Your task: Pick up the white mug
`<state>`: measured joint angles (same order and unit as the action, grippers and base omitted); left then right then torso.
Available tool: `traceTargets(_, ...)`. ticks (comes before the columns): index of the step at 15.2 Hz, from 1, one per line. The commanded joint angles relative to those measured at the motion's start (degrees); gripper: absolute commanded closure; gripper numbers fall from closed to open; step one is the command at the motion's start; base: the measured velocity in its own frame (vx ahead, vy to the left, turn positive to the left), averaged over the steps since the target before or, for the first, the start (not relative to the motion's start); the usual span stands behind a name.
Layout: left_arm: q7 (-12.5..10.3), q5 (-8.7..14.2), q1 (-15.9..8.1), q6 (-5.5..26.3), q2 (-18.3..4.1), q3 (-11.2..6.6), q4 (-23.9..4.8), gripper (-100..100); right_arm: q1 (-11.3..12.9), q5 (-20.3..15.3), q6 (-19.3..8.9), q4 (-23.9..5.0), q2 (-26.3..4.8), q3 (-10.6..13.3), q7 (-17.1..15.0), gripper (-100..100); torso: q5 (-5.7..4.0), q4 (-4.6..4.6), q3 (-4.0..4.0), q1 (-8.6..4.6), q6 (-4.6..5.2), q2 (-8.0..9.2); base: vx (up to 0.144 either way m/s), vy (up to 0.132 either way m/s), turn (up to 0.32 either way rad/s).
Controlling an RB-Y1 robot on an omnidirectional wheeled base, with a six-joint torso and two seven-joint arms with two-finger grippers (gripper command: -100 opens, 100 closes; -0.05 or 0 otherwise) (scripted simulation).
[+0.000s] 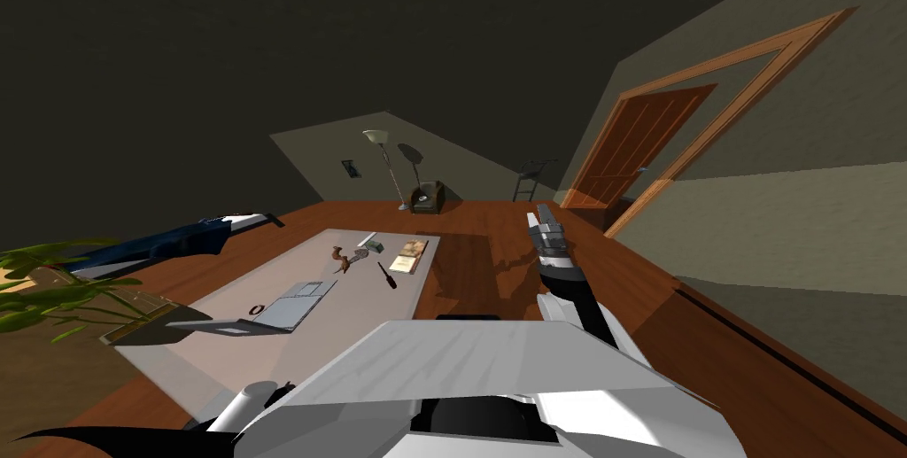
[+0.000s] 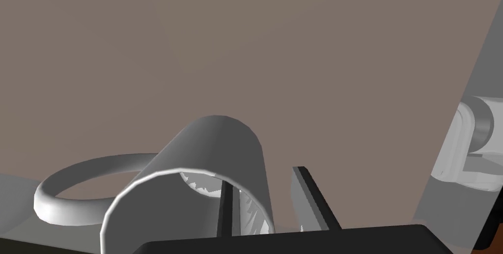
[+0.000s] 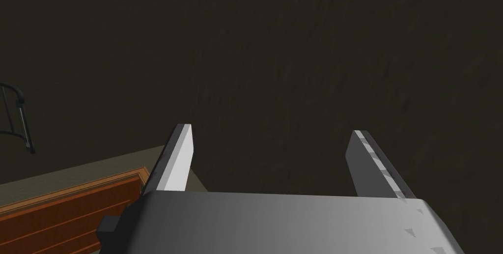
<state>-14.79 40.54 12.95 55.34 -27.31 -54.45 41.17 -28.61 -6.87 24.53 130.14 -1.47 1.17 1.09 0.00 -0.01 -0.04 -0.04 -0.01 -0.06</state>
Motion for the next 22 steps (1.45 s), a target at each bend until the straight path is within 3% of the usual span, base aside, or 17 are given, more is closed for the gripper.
traceTargets(1, 0.0, 0.0, 0.0, 0.0, 0.0, 0.00, 0.0, 100, 0.0, 0.0, 0.0, 0.0, 0.0, 0.0, 0.0, 0, 0.00, 0.00, 0.00, 0.00, 0.00, 0.00, 0.000, 0.000, 0.000)
traceTargets(3, 0.0, 0.0, 0.0, 0.2, 0.0, 0.03, -0.1, 100, 0.0, 0.0, 0.0, 0.0, 0.0, 0.0, 0.0, 0, 0.02, 0.03, 0.03, 0.02, 0.01, 0.03, 0.000, 0.000, 0.000)
traceTargets(4, -2.9, 0.6, 1.0, 0.5, 0.0, 2.66, 2.8, 100, 0.0, 0.0, 0.0, 0.0, 0.0, 0.0, 0.0, 0, 0.02, 0.03, 0.03, 0.04, 0.02, 0.03, -0.024, 0.005, -0.008)
traceTargets(5, -3.3, 0.6, 1.0, 0.5, 0.0, 2.66, 2.9, 100, 0.0, 0.0, 0.0, 0.0, 0.0, 0.0, 0.0, 0, -0.01, 0.03, 0.05, 0.06, 0.04, 0.08, -0.042, 0.017, -0.016)
traceTargets(8, -7.2, 1.3, 2.3, 1.1, 0.2, 5.79, 6.5, 100, 0.0, 0.0, 0.0, 0.0, 0.0, 0.0, 0.0, 0, 0.01, 0.03, 0.11, 0.11, 0.04, 0.21, -0.053, 0.016, -0.012)
traceTargets(9, -7.2, 1.3, 2.3, 1.1, 0.2, 5.79, 6.5, 100, 0.0, 0.0, 0.0, 0.0, 0.0, 0.0, 0.0, 0, 0.01, 0.03, 0.12, 0.11, 0.04, 0.22, -0.047, 0.013, -0.004)
traceTargets(10, -9.1, 1.7, 3.0, 1.4, 0.2, 7.36, 8.3, 100, 0.0, 0.0, 0.0, 0.0, 0.0, 0.0, 0.0, 0, 0.02, 0.03, 0.11, 0.11, 0.05, 0.22, -0.041, 0.011, -0.003)
traceTargets(11, -9.1, 1.7, 3.0, 1.4, 0.2, 7.36, 8.3, 100, 0.0, 0.0, 0.0, 0.0, 0.0, 0.0, 0.0, 0, 0.03, 0.03, 0.11, 0.11, 0.06, 0.20, -0.037, 0.011, -0.003)
traceTargets(12, -11.1, 2.0, 3.7, 1.8, 0.3, 8.93, 10.1, 100, 0.0, 0.0, 0.0, 0.0, 0.0, 0.0, 0.0, 0, 0.05, 0.02, 0.10, 0.12, 0.07, 0.18, -0.038, 0.009, -0.005)
traceTargets(13, -11.1, 2.0, 3.7, 1.8, 0.3, 8.93, 10.1, 100, 0.0, 0.0, 0.0, 0.0, 0.0, 0.0, 0.0, 0, 0.06, 0.03, 0.09, 0.12, 0.09, 0.17, -0.036, 0.010, -0.008)
traceTargets(16, -15.0, 2.8, 5.0, 2.4, 0.4, 12.06, 13.7, 100, 0.0, 0.0, 0.0, 0.0, 0.0, 0.0, 0.0, 0, 0.09, 0.03, 0.09, 0.15, 0.11, 0.15, -0.035, 0.012, -0.006)
traceTargets(17, -15.0, 2.8, 5.0, 2.4, 0.4, 12.06, 13.7, 100, 0.0, 0.0, 0.0, 0.0, 0.0, 0.0, 0.0, 0, 0.10, 0.04, 0.09, 0.16, 0.13, 0.16, -0.035, 0.010, -0.009)
traceTargets(20, -18.9, 3.5, 6.3, 3.0, 0.5, 15.20, 17.3, 100, 0.0, 0.0, 0.0, 0.0, 0.0, 0.0, 0.0, 0, 0.14, 0.03, 0.10, 0.18, 0.14, 0.17, -0.039, 0.011, -0.007)
traceTargets(22, -18.1, 3.3, 6.2, 2.9, 0.6, 14.56, 16.8, 100, 0.0, 0.0, 0.0, 0.0, 0.0, 0.0, 0.0, 0, 0.16, 0.04, 0.10, 0.20, 0.15, 0.17, -0.029, 0.007, -0.006)
